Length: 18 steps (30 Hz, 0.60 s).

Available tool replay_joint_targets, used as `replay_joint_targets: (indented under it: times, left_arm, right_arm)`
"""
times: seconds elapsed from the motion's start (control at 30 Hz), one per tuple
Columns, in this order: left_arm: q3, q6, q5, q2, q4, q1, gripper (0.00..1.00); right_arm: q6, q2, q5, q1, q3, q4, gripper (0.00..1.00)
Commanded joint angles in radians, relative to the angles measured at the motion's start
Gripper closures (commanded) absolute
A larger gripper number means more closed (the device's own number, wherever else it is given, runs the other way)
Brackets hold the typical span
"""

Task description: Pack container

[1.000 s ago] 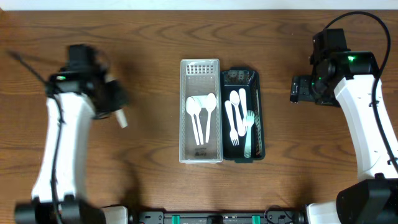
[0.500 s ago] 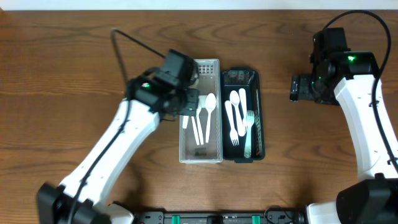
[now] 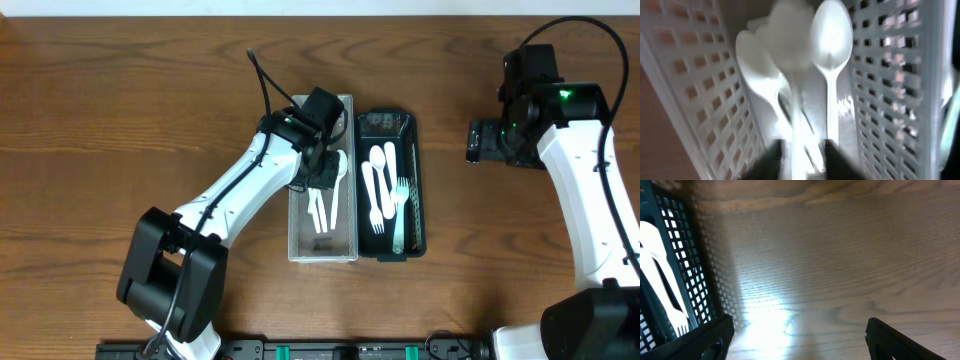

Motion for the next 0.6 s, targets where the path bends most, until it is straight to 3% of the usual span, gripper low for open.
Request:
replay_joint_targets:
  times: [0.0,0.1,0.23,0.33,0.37,0.57]
  left_arm:
    - [0.02,0.029,-0.015,-0.024,0.008,0.003,0.55]
    - [0.054,0.074,-0.064,-0.059,-0.003,0.006,0.52]
    - [0.089,0.092,-0.188,-0.145,0.003,0.036,0.38]
    - [0.09,0.092,-0.28,-0.222,0.035,0.101,0.17]
    - [0.09,0.092,-0.301,-0.241,0.049,0.129,0.02]
    - [0.09,0.091,-0.317,-0.27,0.188,0.353,0.02]
  right_arm:
    - [-0.011,-0.002,0.006,-0.009,0.001,0.015,0.12]
    - [-0.012,-0.002,0.006,-0.009,0.002,0.058,0.12]
    - [-0.023,-0.003,0.006,-0.006,0.018,0.186,0.06]
    - [-0.026,-0.003,0.006,-0.002,0.029,0.339,0.01]
    - [-0.036,-0.003,0.006,-0.002,0.029,0.39,0.01]
    - [-0.037,-0.003,0.006,-0.002,0.028,0.661,0.01]
